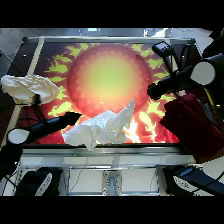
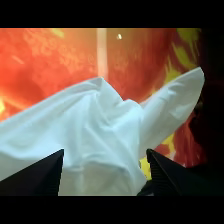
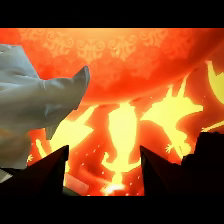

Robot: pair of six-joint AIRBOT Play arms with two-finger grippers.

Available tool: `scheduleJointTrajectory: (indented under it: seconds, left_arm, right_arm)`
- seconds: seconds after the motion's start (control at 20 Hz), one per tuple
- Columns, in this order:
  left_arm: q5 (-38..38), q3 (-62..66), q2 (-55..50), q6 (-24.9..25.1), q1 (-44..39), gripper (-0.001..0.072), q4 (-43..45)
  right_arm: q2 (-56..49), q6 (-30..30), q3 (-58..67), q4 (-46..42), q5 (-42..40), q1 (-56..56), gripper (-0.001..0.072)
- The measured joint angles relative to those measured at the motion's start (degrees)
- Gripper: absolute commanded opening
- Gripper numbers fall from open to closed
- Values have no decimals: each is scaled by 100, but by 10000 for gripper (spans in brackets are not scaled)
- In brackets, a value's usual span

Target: Fold the shirts.

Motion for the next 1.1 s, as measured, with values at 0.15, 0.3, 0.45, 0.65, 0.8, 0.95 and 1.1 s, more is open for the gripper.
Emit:
scheduleJointTrajectory:
  seconds: [0.15,0.3,0.45,0.65,0.8,0.95,1.1]
  left_arm:
    - [544,28,-813,-122,-1158,545,-63]
    - [863,140,-1436,-225,-1792,545,-201]
    - [973,385,-1799,-264,-2044,500,-286]
    - [1001,579,-2033,-306,-2153,486,-254]
    - [927,625,-2251,-367,-2181,463,-240]
    - [833,638,-2424,-389,-2192,14,-229]
    - [855,647,-2492,-387,-2192,13,-232]
  right_arm:
    - [166,35,15,68,66,0,487]
    - [227,52,22,83,87,-2,488]
    - [249,57,22,92,44,-2,487]
    - [262,59,22,103,26,-2,487]
    - [262,61,22,105,22,-2,487]
    - [262,61,22,105,22,-2,487]
    - [247,63,15,105,17,-2,487]
